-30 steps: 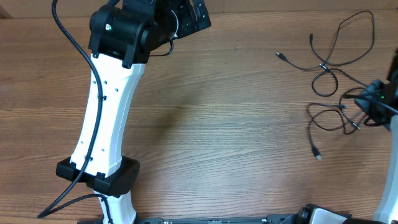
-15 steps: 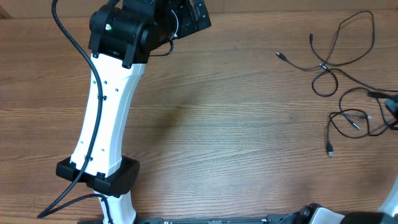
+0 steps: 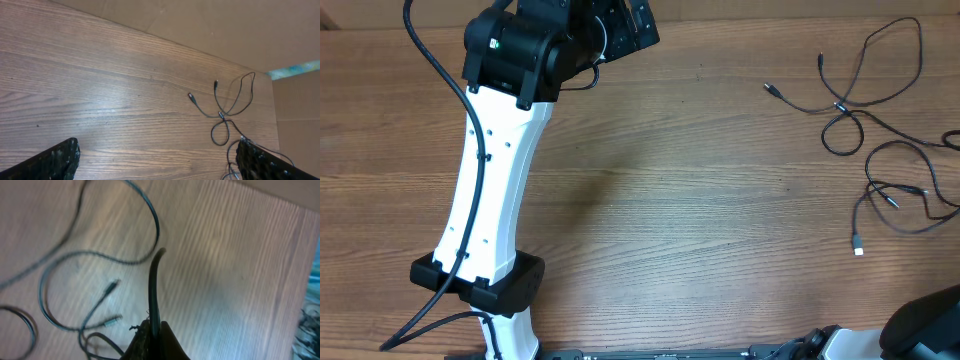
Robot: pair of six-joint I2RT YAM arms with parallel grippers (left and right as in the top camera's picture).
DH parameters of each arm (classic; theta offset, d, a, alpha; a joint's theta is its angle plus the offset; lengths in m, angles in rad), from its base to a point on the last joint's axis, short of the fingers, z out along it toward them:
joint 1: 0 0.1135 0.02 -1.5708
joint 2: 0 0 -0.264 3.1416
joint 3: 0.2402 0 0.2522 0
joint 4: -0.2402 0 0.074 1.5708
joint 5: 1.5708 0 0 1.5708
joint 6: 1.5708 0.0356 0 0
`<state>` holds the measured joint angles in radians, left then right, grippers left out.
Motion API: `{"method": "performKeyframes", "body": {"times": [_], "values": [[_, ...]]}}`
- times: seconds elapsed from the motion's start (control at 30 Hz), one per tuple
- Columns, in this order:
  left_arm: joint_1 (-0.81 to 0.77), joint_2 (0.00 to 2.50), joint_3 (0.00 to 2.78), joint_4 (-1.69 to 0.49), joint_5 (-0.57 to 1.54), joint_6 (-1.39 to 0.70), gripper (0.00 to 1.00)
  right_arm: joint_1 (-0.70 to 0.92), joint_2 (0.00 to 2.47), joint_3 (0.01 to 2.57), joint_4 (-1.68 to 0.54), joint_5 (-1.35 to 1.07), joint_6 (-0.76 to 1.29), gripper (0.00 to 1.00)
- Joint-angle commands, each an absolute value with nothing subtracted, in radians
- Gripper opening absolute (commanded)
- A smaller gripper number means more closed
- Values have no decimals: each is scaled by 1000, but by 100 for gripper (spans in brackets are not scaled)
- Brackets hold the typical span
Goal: Untangle cables
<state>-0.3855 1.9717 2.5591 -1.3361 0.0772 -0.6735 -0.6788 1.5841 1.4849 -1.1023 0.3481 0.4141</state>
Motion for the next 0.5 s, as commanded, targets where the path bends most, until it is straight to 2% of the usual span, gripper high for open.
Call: {"method": "performKeyframes", "body": {"times": [0.0,0.47], "values": [[-380,1983,2560,-1335,70,-651,100,-693,1581,1490,-1068,366,411,4],[-380,1983,2560,-1335,70,-651,100,-818,1581,1490,-1066,355,389,4]]}}
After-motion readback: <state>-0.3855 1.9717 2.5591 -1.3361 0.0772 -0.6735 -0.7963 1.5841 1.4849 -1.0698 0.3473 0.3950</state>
